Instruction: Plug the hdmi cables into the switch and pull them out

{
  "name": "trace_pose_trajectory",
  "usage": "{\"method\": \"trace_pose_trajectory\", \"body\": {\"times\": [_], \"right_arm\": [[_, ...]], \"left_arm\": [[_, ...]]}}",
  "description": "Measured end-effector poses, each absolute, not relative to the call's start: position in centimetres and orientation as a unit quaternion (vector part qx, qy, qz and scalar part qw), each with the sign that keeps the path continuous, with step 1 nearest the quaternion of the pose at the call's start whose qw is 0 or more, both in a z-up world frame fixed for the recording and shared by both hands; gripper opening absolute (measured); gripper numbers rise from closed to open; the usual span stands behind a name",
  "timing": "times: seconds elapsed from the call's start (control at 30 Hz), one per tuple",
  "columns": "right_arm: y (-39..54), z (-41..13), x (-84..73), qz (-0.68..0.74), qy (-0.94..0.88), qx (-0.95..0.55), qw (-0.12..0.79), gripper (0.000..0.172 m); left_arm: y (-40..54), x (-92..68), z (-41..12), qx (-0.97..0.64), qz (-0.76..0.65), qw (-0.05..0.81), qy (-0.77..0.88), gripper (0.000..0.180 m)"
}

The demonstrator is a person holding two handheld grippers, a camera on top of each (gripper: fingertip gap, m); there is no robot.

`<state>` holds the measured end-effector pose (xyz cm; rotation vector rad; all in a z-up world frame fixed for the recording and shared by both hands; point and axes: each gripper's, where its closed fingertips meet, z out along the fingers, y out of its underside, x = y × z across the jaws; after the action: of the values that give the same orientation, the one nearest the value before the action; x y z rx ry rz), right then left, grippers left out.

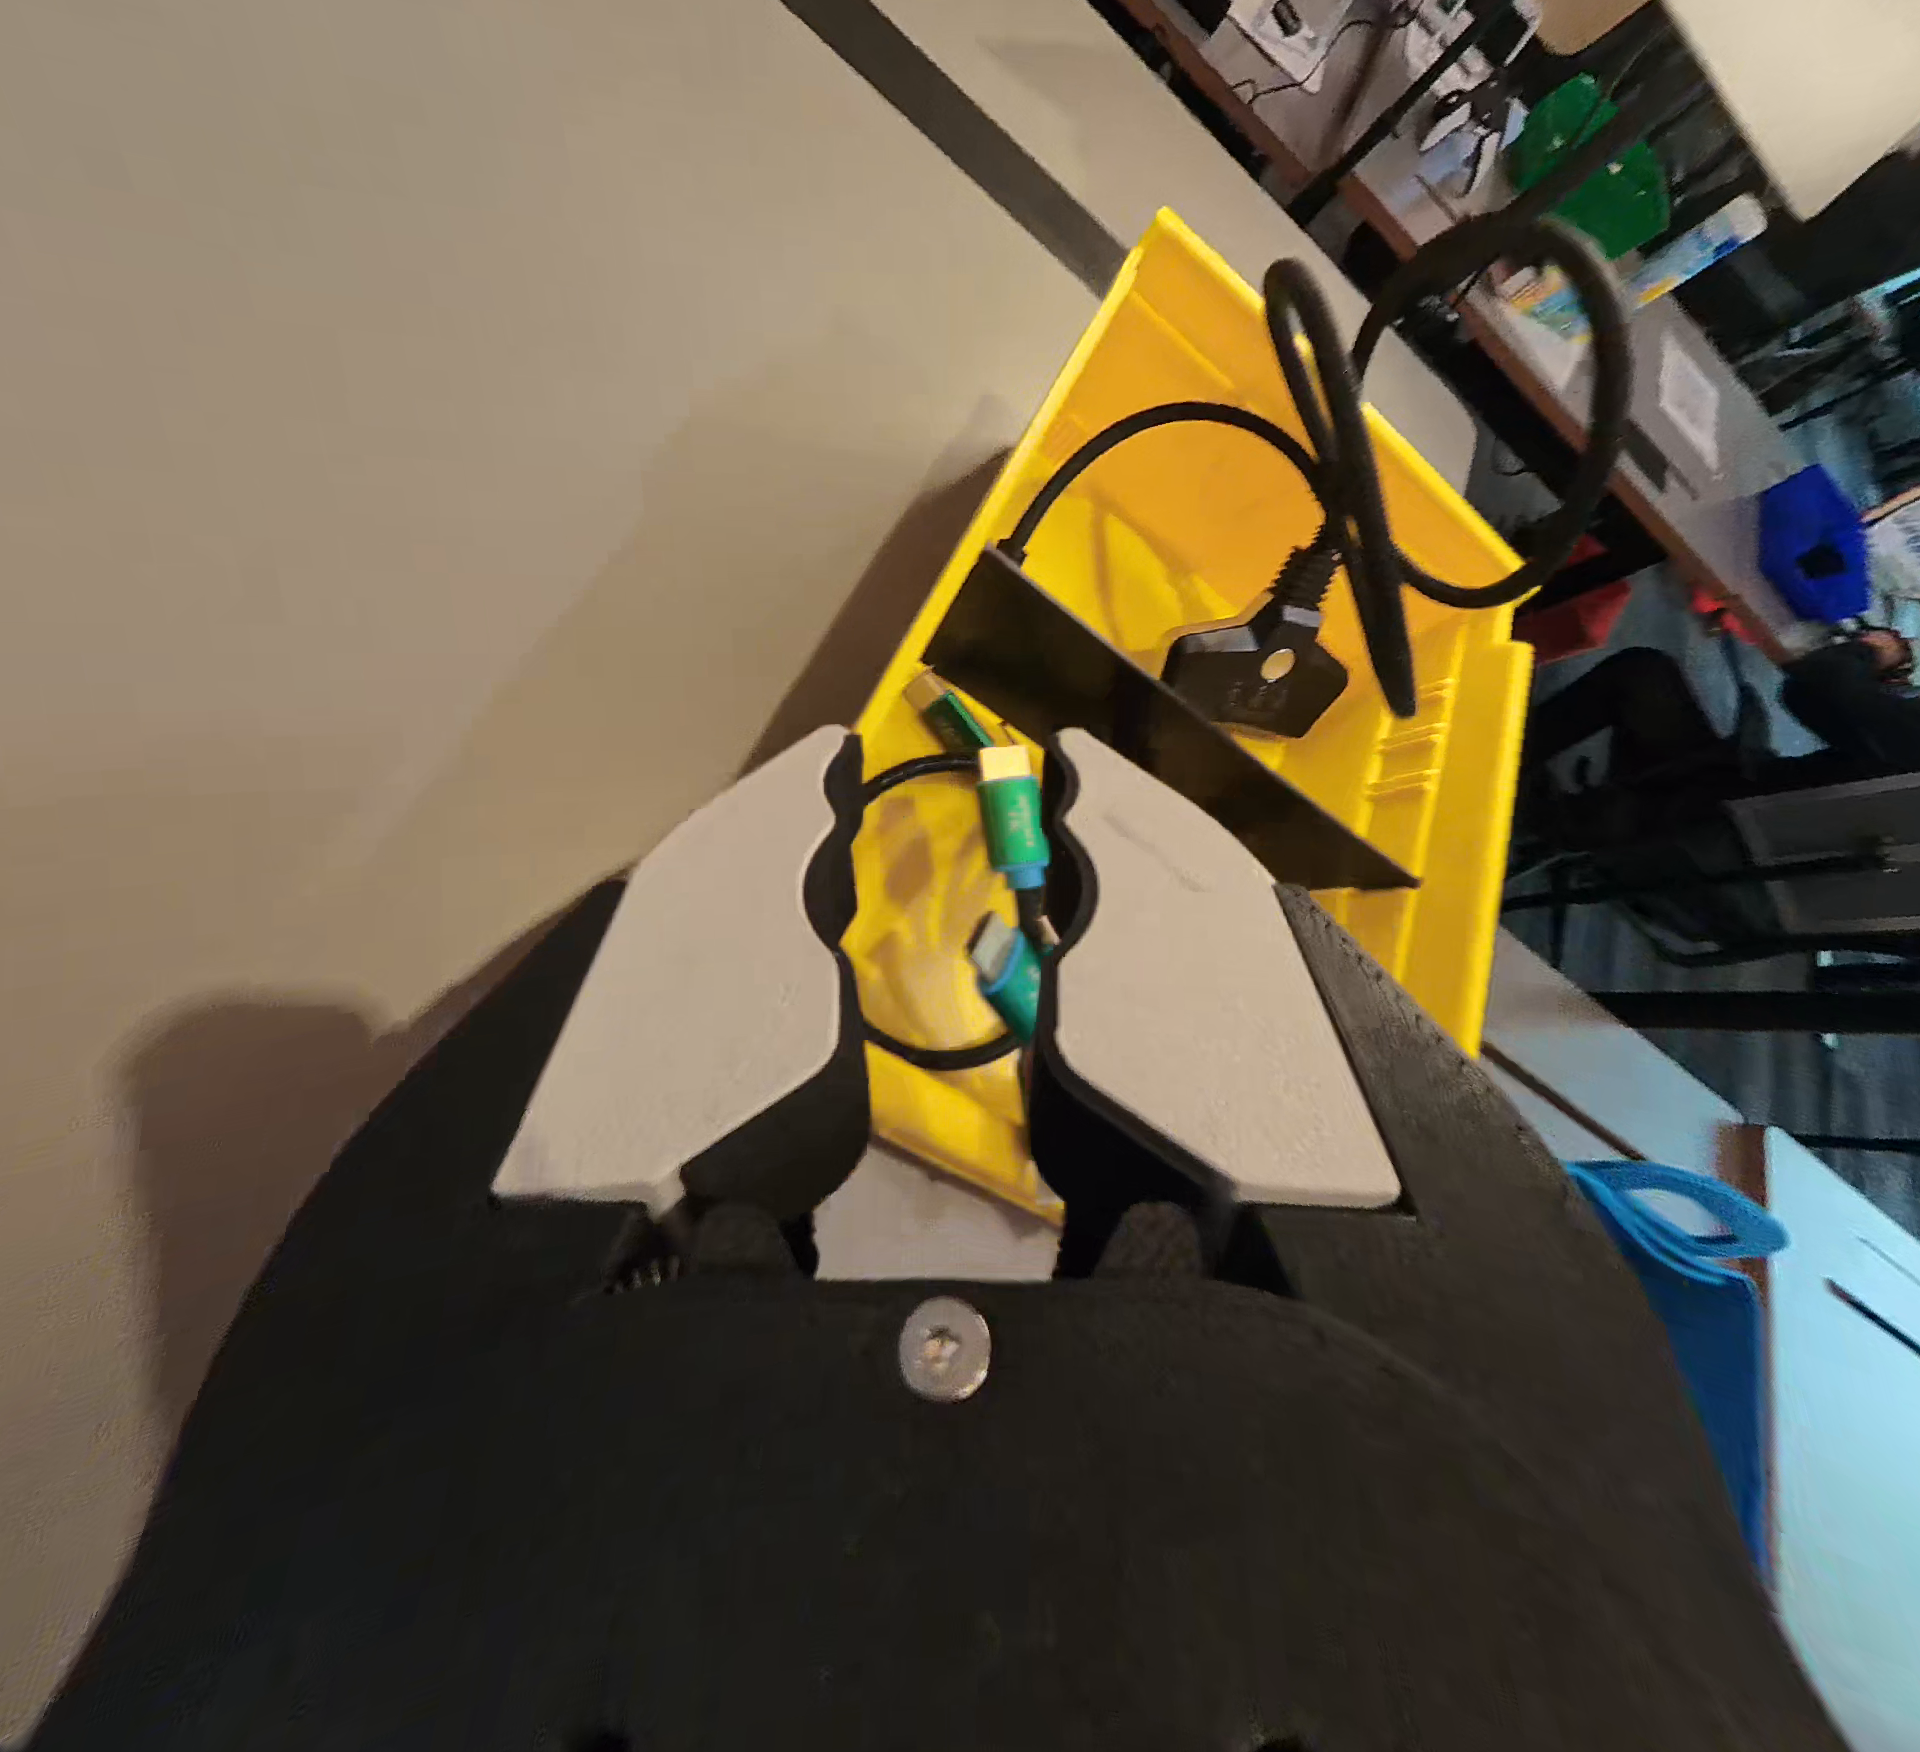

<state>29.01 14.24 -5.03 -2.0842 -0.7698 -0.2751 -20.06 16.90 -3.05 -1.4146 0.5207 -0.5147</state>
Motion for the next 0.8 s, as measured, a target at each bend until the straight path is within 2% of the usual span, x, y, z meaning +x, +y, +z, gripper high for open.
{"method": "trace_pose_trajectory", "body": {"times": [0.03, 0.1, 0.2, 0.3, 0.43, 0.6, 0.8], "right_arm": [[13.6, -5.5, 28.7, -0.096, -0.304, -0.844, 0.432, 0.037], [12.4, -6.4, 28.4, -0.072, -0.29, -0.856, 0.422, 0.041], [10.6, -7.9, 28.6, -0.051, -0.264, -0.873, 0.407, 0.046], [9.1, -9.3, 29.1, -0.043, -0.239, -0.885, 0.396, 0.048], [8.5, -11.0, 30.3, -0.056, -0.2, -0.898, 0.388, 0.052], [9.0, -12.5, 30.8, -0.073, -0.165, -0.908, 0.379, 0.052], [10.2, -14.2, 30.4, -0.105, -0.146, -0.912, 0.369, 0.048]], "left_arm": [[16.1, -20.7, -3.1, -0.643, -0.233, 0.685, 0.249, 0.047], [15.2, -23.6, -2.7, -0.661, -0.185, 0.689, 0.233, 0.035], [13.4, -28.3, -2.9, -0.717, -0.082, 0.663, 0.198, 0.035], [11.3, -33.7, -4.5, -0.788, 0.017, 0.602, 0.124, 0.054], [8.7, -37.4, -7.5, -0.838, 0.03, 0.542, 0.052, 0.062], [7.5, -38.5, -12.0, -0.891, 0.015, 0.454, 0.005, 0.059], [7.4, -39.5, -12.9, -0.901, 0.067, 0.428, 0.01, 0.044]]}}
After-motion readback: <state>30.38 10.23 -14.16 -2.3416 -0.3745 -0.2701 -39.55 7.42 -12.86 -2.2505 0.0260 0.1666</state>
